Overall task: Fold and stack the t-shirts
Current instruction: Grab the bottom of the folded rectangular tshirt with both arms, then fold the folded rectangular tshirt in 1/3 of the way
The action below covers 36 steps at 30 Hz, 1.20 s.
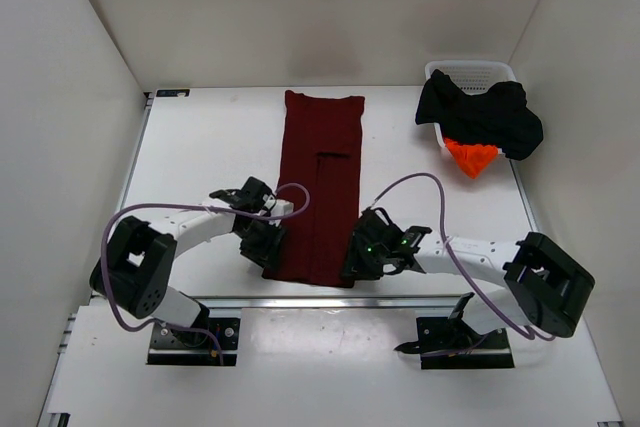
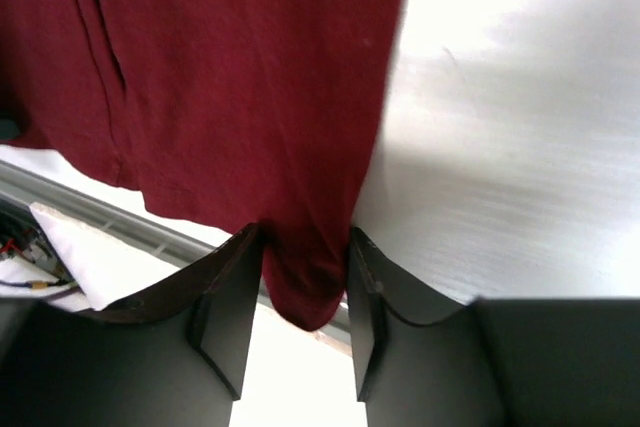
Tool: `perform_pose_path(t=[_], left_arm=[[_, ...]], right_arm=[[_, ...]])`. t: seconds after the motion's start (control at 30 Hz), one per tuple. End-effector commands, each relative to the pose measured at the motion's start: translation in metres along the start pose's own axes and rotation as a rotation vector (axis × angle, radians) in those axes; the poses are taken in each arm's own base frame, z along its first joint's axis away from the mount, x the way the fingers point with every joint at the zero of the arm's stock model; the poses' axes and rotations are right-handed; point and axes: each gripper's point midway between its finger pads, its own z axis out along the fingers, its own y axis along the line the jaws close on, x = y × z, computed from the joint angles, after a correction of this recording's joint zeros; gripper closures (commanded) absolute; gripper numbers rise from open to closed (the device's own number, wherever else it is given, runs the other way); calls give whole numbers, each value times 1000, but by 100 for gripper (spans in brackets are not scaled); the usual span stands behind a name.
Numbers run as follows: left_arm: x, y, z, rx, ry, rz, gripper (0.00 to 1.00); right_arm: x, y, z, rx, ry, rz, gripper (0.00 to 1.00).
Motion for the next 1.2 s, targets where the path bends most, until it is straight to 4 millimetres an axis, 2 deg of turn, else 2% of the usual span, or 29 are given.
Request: perform_pose_path(t=[0.0,0.07,0.13,0.17,0.23,0.27,0.3,0.37,0.43,0.47,0.5,0.53,0.57,0.6,0.67,0.7,0.73,0.77,0.8,0.83,0.9,0.93,0.97,1.0,1.03,1.07,1.13,1.17], left_arm=[[7,-6,8,25,32,9,50],[8,-6,11,41,55,3,57],[12,-6,16,69,89,-22,73],[12,-4,17,77,97,-39,79],[12,-4,22,137,123,-88,94],[9,-8,19,191,125,-116,97],[1,-10,15,233,122,-144,100],[-9,-9,2,259,129,-158,100],[-38,-8,-16,254,79,-152,100],[-50,-5,-27,234,54,-106,100],[-54,-4,-33,212,59,-90,100],[-70,-1,-41,184,32,-70,100],[-82,-2,-48,169,21,-37,100],[-86,-1,-52,162,24,-39,100],[-116,3,-64,150,-14,-32,100],[-133,9,-70,143,-38,-42,100],[-141,17,-72,137,-47,-61,100],[-159,20,-76,134,-73,-62,100],[-177,26,-79,126,-99,-64,100],[-182,30,-78,111,-98,-75,100],[-211,41,-79,78,-150,-46,100],[-216,43,-76,57,-153,-44,100],[-225,50,-76,44,-168,-43,100],[-232,49,-72,37,-175,-31,100],[-242,53,-77,9,-208,-31,100],[-244,59,-70,-13,-198,-41,100],[-259,68,-70,-33,-232,-51,100],[-262,68,-67,-38,-233,-46,100]], right_arm=[[11,-9,-2,-3,37,28,65],[11,-5,0,-20,55,28,71],[13,-4,2,-19,73,7,78],[10,-2,4,-29,72,0,89],[-4,8,2,-63,45,-2,100],[-8,13,0,-82,38,-17,100],[-22,17,-4,-90,13,-19,100],[-46,29,-14,-112,-37,-42,100],[-85,41,-32,-128,-114,-46,100],[-94,40,-36,-128,-117,-56,100],[-110,49,-44,-155,-140,-73,100],[-127,54,-50,-164,-160,-68,100],[-138,44,-47,-146,-157,-61,100],[-149,55,-56,-167,-173,-89,100],[-178,59,-60,-168,-210,-110,100],[-189,51,-55,-151,-216,-119,100],[-200,55,-59,-167,-231,-137,100],[-214,58,-58,-175,-245,-131,100],[-228,56,-55,-177,-252,-130,100],[-236,52,-54,-174,-257,-129,100],[-260,51,-46,-172,-279,-134,100],[-265,47,-42,-165,-275,-132,100],[-276,48,-40,-174,-286,-129,100],[-288,49,-37,-180,-292,-130,100],[-292,50,-36,-185,-294,-137,100],[-300,47,-32,-175,-291,-136,100],[-311,41,-25,-152,-293,-137,100],[-311,44,-21,-160,-283,-148,100]])
